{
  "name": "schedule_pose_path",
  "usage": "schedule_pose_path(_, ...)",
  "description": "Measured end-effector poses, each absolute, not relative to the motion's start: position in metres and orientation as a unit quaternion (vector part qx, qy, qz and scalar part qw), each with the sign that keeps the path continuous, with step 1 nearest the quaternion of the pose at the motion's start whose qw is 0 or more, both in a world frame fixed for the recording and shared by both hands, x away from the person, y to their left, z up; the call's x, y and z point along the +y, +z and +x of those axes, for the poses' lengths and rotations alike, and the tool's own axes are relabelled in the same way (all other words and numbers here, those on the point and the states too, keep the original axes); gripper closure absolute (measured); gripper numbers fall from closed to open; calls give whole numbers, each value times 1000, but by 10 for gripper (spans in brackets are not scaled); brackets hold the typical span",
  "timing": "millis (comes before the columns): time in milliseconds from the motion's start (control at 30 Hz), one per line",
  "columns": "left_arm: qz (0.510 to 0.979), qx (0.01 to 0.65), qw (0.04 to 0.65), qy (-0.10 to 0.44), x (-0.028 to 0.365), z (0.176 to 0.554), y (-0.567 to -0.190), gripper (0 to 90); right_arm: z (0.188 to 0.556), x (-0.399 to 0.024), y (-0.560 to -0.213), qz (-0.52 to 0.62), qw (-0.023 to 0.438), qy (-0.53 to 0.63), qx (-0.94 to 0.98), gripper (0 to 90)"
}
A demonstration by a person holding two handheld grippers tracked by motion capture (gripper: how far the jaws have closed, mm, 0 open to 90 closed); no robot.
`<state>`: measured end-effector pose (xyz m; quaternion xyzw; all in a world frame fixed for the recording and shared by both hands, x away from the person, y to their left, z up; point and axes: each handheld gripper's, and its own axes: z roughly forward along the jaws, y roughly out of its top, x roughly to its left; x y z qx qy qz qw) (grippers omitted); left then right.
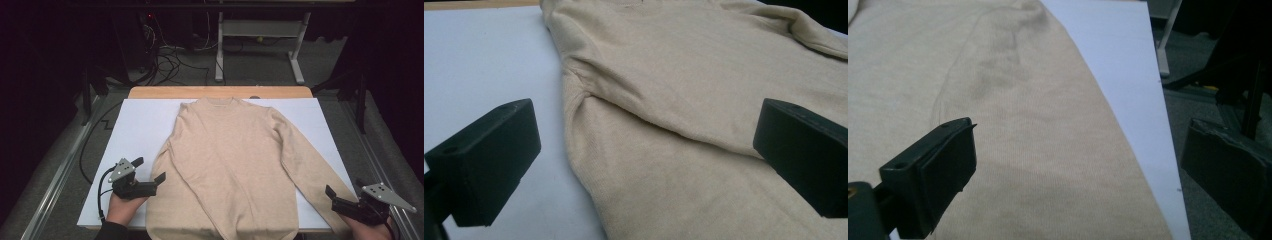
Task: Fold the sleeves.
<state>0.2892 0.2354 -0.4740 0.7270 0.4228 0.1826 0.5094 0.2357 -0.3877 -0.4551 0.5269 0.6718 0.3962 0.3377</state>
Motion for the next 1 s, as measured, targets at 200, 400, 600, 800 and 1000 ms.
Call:
schedule_pose_path(200,727,422,510,181,235,289,-474,0,237,-391,-463,541,323,375,680,45)
schedule_pose_path(400,726,421,513,181,236,288,-474,0,235,-402,-469,560,299,368,679,112)
schedule_pose_path(600,727,421,511,180,236,289,-474,0,237,-405,-472,567,282,361,685,162)
schedule_pose_path(800,730,417,511,180,235,289,-474,0,240,-405,-475,576,273,349,687,206)
schedule_pose_path(1000,730,418,509,179,235,289,-475,0,241,-404,-474,576,287,325,693,306)
